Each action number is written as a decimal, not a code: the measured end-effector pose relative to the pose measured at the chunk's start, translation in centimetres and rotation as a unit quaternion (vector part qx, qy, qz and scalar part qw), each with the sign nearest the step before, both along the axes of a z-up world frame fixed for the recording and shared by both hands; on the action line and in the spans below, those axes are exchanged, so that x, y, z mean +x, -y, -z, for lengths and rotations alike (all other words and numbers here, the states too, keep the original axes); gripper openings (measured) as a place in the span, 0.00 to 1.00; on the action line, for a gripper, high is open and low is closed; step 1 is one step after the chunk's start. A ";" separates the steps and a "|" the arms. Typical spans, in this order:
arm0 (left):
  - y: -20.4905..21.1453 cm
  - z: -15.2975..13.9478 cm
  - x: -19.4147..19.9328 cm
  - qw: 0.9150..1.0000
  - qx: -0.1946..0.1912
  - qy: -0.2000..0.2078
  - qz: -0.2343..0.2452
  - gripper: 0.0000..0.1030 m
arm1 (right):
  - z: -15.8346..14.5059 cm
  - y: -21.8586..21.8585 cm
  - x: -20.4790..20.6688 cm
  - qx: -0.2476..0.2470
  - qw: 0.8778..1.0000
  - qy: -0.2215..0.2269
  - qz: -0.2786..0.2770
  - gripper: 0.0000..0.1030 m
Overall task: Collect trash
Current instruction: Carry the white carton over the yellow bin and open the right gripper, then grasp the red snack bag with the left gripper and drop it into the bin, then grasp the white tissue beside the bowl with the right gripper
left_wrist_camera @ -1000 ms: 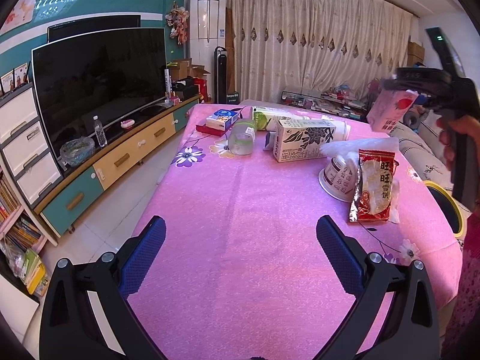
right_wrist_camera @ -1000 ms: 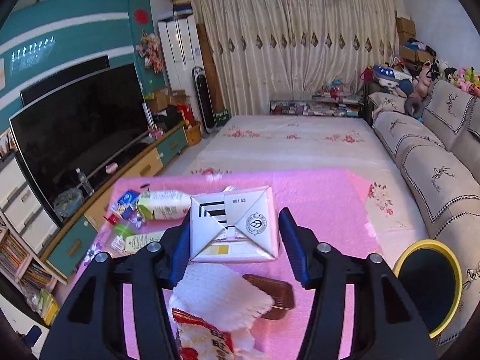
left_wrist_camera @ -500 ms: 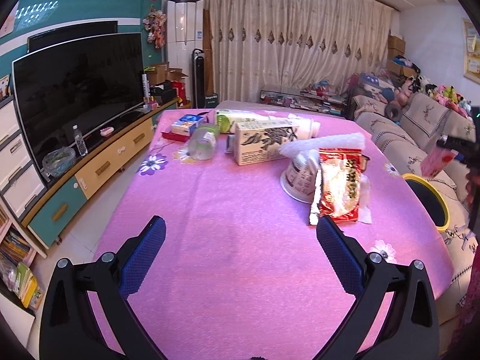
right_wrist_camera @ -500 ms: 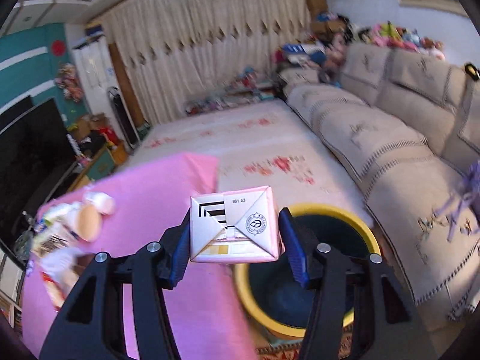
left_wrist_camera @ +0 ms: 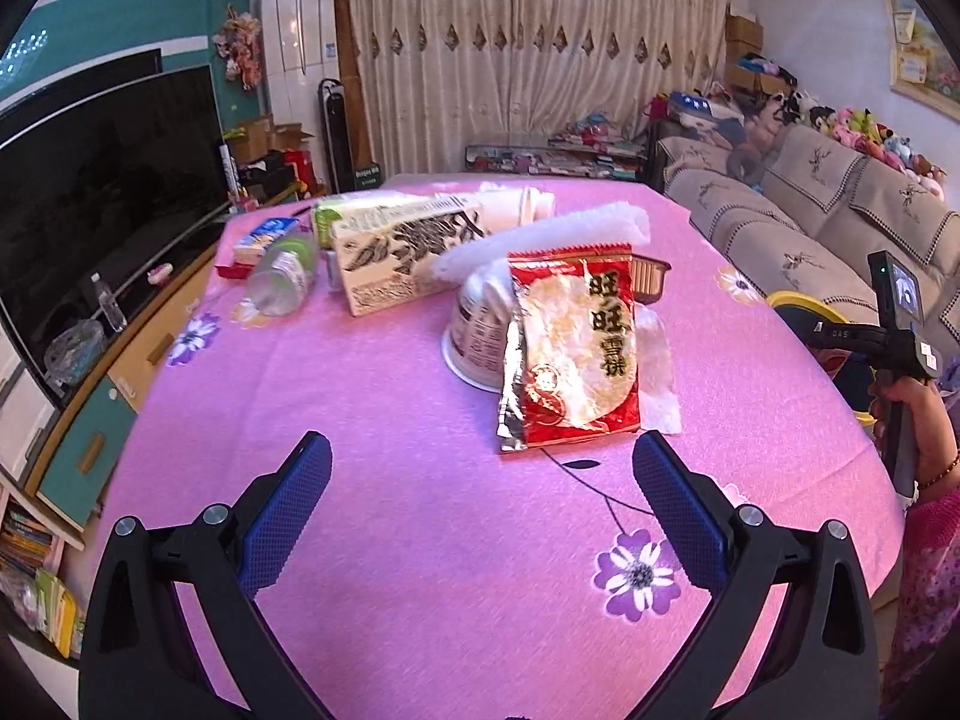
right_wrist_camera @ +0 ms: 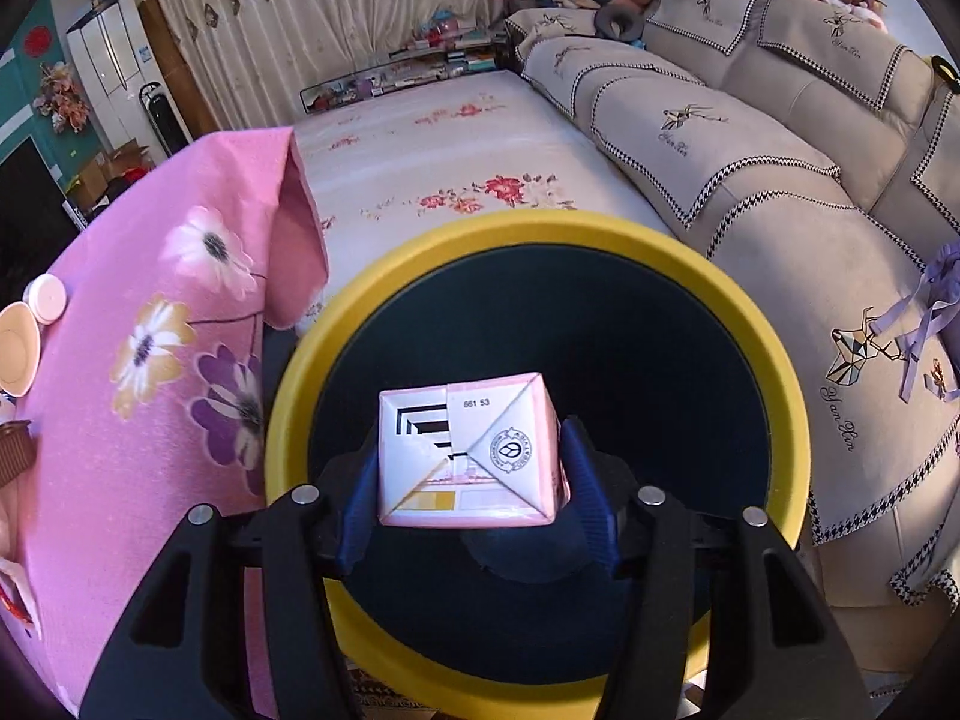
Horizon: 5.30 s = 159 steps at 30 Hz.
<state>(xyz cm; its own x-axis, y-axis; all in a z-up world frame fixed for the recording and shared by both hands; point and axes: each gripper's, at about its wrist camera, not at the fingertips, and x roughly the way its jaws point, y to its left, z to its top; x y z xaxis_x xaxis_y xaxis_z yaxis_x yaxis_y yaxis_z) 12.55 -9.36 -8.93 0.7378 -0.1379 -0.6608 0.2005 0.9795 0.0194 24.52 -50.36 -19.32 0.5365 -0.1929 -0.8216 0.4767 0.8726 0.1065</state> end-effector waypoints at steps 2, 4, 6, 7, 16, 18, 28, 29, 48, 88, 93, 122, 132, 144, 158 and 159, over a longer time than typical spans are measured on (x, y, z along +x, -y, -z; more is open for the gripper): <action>1.1 0.9 1.2 1.000 -0.001 -0.011 0.008 0.96 | 0.6 0.1 0.0 0.003 1.000 -0.003 -0.001 0.56; 1.9 1.4 2.0 1.000 -0.002 -0.018 0.016 0.96 | 0.7 0.4 -0.2 0.000 1.000 -0.002 0.002 0.58; 2.7 1.9 2.9 0.999 0.001 -0.025 0.026 0.96 | 0.6 0.6 -0.5 -0.001 1.000 0.002 0.004 0.58; 3.1 2.1 3.4 0.999 0.001 -0.029 0.032 0.96 | 0.6 0.7 -0.7 -0.001 1.000 0.005 0.006 0.58; 2.7 3.6 7.3 0.997 -0.023 -0.070 0.039 0.90 | -1.0 0.2 -2.6 -0.009 1.000 0.028 0.003 0.61; 2.5 4.0 7.8 0.995 -0.036 -0.082 0.044 0.80 | -1.2 0.2 -2.8 -0.011 0.999 0.032 0.000 0.63; 2.8 4.5 8.2 0.993 -0.049 -0.084 0.065 0.34 | -1.9 -0.8 -3.0 -0.004 0.999 0.043 -0.005 0.63; 2.7 4.4 8.1 0.993 -0.050 -0.083 0.065 0.24 | -2.1 -0.8 -3.1 -0.003 0.999 0.045 -0.005 0.63; 0.9 -3.7 -0.5 0.998 0.021 -0.001 0.053 0.01 | -5.2 -1.3 -7.6 -0.018 0.995 0.096 0.007 0.64; 38.6 1.8 8.1 0.945 0.048 -0.065 0.317 0.31 | -6.0 7.7 -18.7 -0.021 0.986 0.115 0.119 0.66; 35.8 -0.4 6.3 0.953 0.038 -0.028 0.301 0.50 | -5.8 7.1 -18.7 -0.015 0.986 0.115 0.116 0.66; -4.4 -6.3 -3.9 0.992 -0.015 0.117 -0.038 0.91 | -7.7 -24.2 -4.5 0.034 0.950 0.107 -0.291 0.66; -5.2 -5.8 -3.7 0.992 -0.017 0.117 -0.040 0.91 | -5.0 -29.1 -0.5 0.028 0.943 0.048 -0.327 0.62; -5.5 -5.2 -3.3 0.992 -0.025 0.112 -0.044 0.91 | -6.8 -30.2 -1.9 0.038 0.925 0.080 -0.369 0.04; -4.5 -4.5 -3.4 0.993 -0.022 0.109 -0.037 0.91 | -18.3 -26.5 -11.8 0.059 0.885 0.220 -0.406 0.04; -4.7 -4.5 -3.4 0.993 -0.022 0.110 -0.036 0.91 | -18.9 -26.0 -12.0 0.057 0.886 0.227 -0.400 0.03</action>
